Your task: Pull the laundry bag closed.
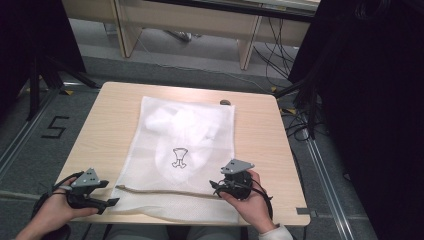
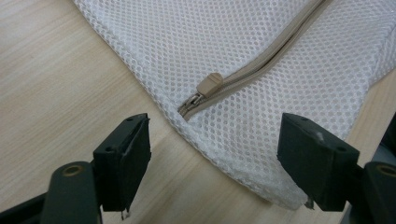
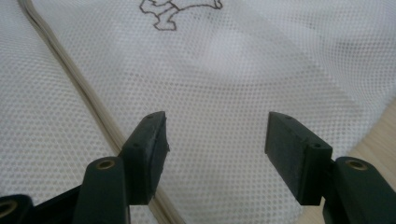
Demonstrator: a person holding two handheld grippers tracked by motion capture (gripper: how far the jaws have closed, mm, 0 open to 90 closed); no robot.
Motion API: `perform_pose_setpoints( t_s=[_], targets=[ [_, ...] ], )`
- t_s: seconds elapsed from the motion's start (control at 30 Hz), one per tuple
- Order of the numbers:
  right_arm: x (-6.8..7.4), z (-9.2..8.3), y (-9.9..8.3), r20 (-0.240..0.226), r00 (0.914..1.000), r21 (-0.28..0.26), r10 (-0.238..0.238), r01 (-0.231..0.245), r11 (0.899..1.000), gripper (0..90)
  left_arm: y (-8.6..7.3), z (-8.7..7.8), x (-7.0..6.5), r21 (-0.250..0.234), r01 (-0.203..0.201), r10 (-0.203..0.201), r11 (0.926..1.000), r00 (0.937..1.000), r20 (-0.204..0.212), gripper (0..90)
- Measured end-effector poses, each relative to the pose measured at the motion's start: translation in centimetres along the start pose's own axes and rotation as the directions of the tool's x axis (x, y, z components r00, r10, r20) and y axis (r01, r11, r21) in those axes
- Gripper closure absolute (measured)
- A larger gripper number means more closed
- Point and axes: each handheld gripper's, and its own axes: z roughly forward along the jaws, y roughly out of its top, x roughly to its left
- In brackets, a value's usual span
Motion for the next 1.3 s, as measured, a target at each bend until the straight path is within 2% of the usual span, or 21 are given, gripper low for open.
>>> perform_pose_setpoints(
  t_s=[0.07,0.13,0.17,0.2,0.23,0.27,0.3,0.33,0.37,0.43,0.57,0.6,0.63,0.77,0.8,0.87,1.0,1.17,1.2,1.27,1.3],
  targets=[
    [0.2,0.3,0.5,-0.037,0.9993,0.001,0.003,-0.003,1.0,40.6,0.0,0.0,0.0,0.001,0.002,-0.002,1.0,1.0,0.001,24.9],
    [0.6,0.7,1.0,-0.062,0.998,-0.016,-0.005,0.005,1.0,42.7,-0.1,0.0,-0.1,0.003,0.024,-0.024,0.9997,0.9997,0.0,24.9],
    [1.0,1.1,1.3,-0.071,0.9974,-0.037,-0.009,0.006,0.999,43.5,0.0,-0.1,0.0,0.001,0.001,-0.001,1.0,1.0,-0.002,25.0],
    [1.0,1.1,1.3,-0.071,0.9974,-0.037,-0.009,0.006,0.999,43.5,0.0,0.0,-0.1,0.003,0.023,-0.023,0.9997,0.9997,0.001,25.0],
    [1.2,1.2,1.6,-0.093,0.9955,-0.031,-0.019,0.016,0.999,44.5,0.0,0.0,-0.1,0.004,0.024,-0.024,0.9997,0.9997,-0.001,25.0],
    [1.7,1.5,2.4,-0.126,0.9912,-0.029,-0.039,0.035,0.999,46.2,0.0,0.0,0.0,0.002,-0.004,0.004,1.0,1.0,-0.001,24.9],
    [2.2,1.9,2.8,-0.128,0.991,-0.051,-0.038,0.031,0.998,47.6,0.0,0.0,0.0,0.002,0.001,-0.001,1.0,1.0,0.001,24.9],
    [2.3,2.1,3.3,-0.151,0.9867,-0.043,-0.059,0.053,0.998,48.9,0.0,0.0,0.0,0.002,0.002,-0.002,1.0,1.0,0.002,24.9],
    [2.3,2.1,3.3,-0.151,0.9867,-0.043,-0.059,0.053,0.998,48.9,0.0,0.0,0.0,0.002,0.002,-0.002,1.0,1.0,0.002,24.9],
    [3.3,2.7,4.6,-0.194,0.9783,-0.041,-0.073,0.067,0.997,51.1,0.0,0.0,0.0,0.004,0.003,-0.003,1.0,1.0,0.001,24.9],
    [4.4,3.7,6.3,-0.22,0.9702,-0.064,-0.103,0.091,0.994,52.4,0.1,-0.1,0.0,0.005,-0.005,0.005,1.0,1.0,0.002,24.9],
    [4.5,3.9,6.7,-0.232,0.9648,-0.07,-0.123,0.11,0.991,53.0,0.0,-0.1,-0.1,0.007,0.011,-0.011,0.9999,0.9999,0.003,24.9],
    [4.8,4.2,7.1,-0.234,0.9645,-0.077,-0.122,0.107,0.991,53.2,0.1,-0.1,0.1,0.007,-0.01,0.01,0.9999,0.9999,0.002,24.9],
    [5.7,5.5,8.6,-0.261,0.9544,-0.091,-0.145,0.125,0.988,54.8,0.1,-0.1,0.0,-0.002,0.0,0.0,1.0,1.0,0.004,24.9],
    [6.0,5.8,8.9,-0.268,0.9502,-0.089,-0.16,0.141,0.986,55.5,0.1,-0.1,0.0,-0.002,0.0,0.0,1.0,1.0,0.004,24.9],
    [6.6,6.5,9.4,-0.28,0.9489,-0.069,-0.146,0.131,0.989,55.9,0.1,-0.1,0.0,0.005,-0.005,0.005,1.0,1.0,0.007,24.9],
    [7.7,7.8,10.3,-0.312,0.935,-0.06,-0.168,0.157,0.986,57.1,0.1,-0.1,0.0,0.0,-0.004,0.004,1.0,1.0,0.006,24.9],
    [8.7,8.7,11.0,-0.329,0.9295,-0.052,-0.167,0.159,0.986,58.0,0.1,-0.1,0.0,0.0,-0.004,0.004,1.0,1.0,0.008,25.0],
    [8.9,9.1,11.3,-0.339,0.9254,-0.05,-0.17,0.163,0.985,58.0,0.1,-0.1,0.0,0.0,-0.004,0.004,1.0,1.0,0.008,25.0],
    [9.1,9.3,11.4,-0.339,0.9267,-0.048,-0.163,0.156,0.987,58.3,0.1,-0.1,0.0,0.0,-0.004,0.004,1.0,1.0,0.008,25.0],
    [9.2,9.6,11.5,-0.336,0.9238,-0.059,-0.183,0.173,0.983,58.5,0.1,-0.1,0.0,0.0,-0.004,0.004,1.0,1.0,0.007,25.0]
  ],
)
